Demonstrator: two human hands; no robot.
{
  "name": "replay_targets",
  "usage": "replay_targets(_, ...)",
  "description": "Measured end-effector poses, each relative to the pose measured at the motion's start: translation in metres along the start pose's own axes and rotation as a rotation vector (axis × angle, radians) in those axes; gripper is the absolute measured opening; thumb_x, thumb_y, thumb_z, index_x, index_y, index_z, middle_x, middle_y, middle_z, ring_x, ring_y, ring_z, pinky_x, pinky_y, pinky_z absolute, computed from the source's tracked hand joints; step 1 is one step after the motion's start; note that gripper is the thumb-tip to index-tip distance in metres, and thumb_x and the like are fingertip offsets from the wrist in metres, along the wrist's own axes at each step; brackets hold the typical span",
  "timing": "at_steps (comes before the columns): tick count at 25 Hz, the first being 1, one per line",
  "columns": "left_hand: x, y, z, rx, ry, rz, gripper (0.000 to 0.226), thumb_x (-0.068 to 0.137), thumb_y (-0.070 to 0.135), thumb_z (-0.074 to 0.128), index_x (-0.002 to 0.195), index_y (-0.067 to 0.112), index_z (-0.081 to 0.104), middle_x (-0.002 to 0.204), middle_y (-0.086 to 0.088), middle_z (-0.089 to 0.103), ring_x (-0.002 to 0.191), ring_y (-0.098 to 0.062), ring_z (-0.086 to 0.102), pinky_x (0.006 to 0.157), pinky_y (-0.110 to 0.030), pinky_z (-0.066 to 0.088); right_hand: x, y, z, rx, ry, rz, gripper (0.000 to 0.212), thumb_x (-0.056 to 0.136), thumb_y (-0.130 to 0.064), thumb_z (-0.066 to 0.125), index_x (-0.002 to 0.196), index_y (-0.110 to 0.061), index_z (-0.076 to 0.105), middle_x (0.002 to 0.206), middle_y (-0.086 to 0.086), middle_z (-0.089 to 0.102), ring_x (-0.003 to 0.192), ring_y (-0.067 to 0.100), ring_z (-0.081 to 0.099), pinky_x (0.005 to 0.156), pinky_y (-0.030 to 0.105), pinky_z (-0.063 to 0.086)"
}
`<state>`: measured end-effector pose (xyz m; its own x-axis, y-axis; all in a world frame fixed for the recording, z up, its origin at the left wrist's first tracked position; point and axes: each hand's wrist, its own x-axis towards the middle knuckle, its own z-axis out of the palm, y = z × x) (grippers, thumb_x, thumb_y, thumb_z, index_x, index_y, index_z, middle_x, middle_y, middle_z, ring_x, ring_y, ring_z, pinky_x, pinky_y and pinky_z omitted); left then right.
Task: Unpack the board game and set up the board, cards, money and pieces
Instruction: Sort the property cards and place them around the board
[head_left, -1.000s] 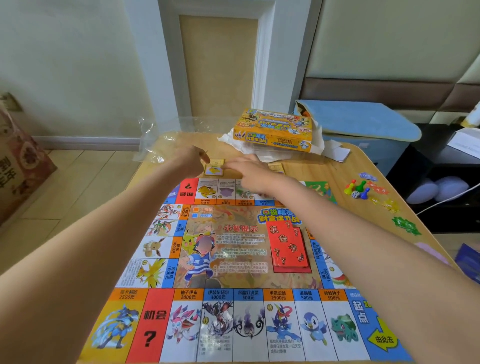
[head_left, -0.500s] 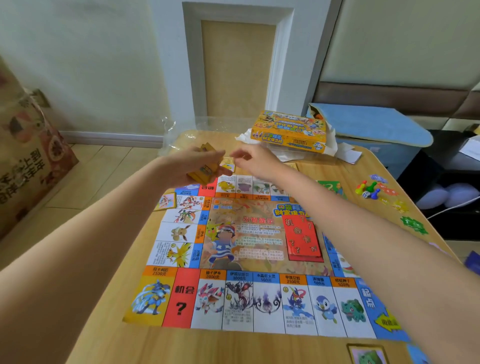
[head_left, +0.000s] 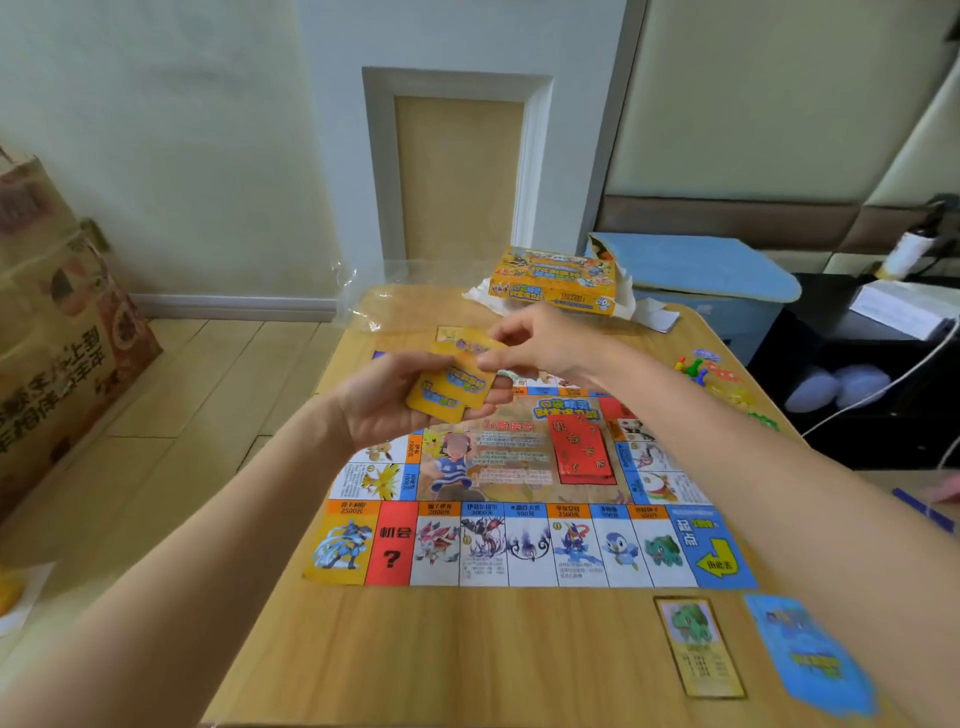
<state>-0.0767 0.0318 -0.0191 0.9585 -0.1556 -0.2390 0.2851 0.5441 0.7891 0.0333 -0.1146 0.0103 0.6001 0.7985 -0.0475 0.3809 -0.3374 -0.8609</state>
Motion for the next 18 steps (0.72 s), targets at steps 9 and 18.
replay_targets(9,0.006,-0.016,0.023,-0.046,0.304,0.123,0.018,0.096,0.006,0.042,0.093,-0.003,0.057,0.074,-0.016,0.07,0.062,-0.021,0.07,0.056,-0.028,0.058,-0.042,0.032,0.004,-0.644,0.318,-0.576,0.03,0.079,0.0,0.065,0.104,-0.015,0.073,0.084,0.001,0.047,0.077,0.01,0.044,0.064,0.024,0.041)
replay_targets(18,0.019,-0.016,0.032,0.308,0.299,0.095,0.008,0.087,-0.004,0.054,0.091,0.003,0.057,0.087,-0.014,0.07,0.076,-0.022,0.07,0.073,-0.029,0.057,-0.056,0.018,-0.02,0.015,0.34,-0.158,0.02,0.088,-0.002,0.06,0.107,-0.009,0.063,0.096,0.002,0.061,0.06,0.0,0.058,0.058,0.014,0.05)
